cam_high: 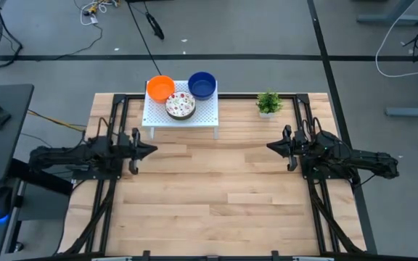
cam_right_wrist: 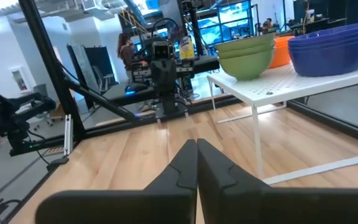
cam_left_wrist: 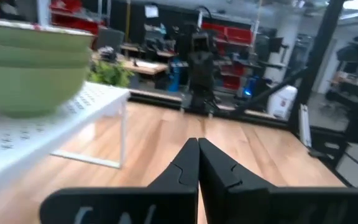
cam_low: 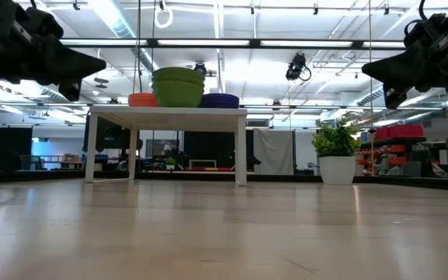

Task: Pick & Place Mini bowls
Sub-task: Return to Home Position

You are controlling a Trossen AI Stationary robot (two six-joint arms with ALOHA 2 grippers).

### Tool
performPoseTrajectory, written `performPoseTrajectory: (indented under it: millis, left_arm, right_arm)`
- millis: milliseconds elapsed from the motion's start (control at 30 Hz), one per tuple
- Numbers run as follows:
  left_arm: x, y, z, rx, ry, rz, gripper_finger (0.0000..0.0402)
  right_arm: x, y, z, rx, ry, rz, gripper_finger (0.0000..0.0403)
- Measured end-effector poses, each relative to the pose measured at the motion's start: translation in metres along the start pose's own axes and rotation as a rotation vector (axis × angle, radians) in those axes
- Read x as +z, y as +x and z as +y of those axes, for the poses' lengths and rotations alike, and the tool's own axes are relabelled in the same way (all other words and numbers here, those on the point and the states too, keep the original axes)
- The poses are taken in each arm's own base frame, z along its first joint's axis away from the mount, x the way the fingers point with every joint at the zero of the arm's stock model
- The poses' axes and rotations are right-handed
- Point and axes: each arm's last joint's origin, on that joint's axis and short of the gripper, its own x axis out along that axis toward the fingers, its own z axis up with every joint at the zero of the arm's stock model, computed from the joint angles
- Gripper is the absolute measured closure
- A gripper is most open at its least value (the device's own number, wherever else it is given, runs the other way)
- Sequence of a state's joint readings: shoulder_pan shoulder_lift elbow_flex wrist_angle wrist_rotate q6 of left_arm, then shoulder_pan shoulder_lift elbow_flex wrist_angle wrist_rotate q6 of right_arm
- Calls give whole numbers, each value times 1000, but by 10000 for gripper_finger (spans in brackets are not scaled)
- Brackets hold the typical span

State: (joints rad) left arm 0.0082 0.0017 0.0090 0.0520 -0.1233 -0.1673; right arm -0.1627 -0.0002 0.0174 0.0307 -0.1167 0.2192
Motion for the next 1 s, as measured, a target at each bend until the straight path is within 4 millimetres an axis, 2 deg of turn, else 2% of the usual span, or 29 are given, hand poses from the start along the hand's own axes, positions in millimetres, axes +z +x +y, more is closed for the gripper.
performPoseTrajectory:
  millis: [367,733,1000]
  left_arm:
    - [-4,2,-1,-33,48,55,398]
    - [-4,2,-1,-31,26,48,376]
    - [-4,2,-1,-32,26,46,374]
  right_arm:
    - [0,0,0,4,0,1,399]
    - [0,0,0,6,0,2,399]
    - [-2,0,9,97,5,20,399]
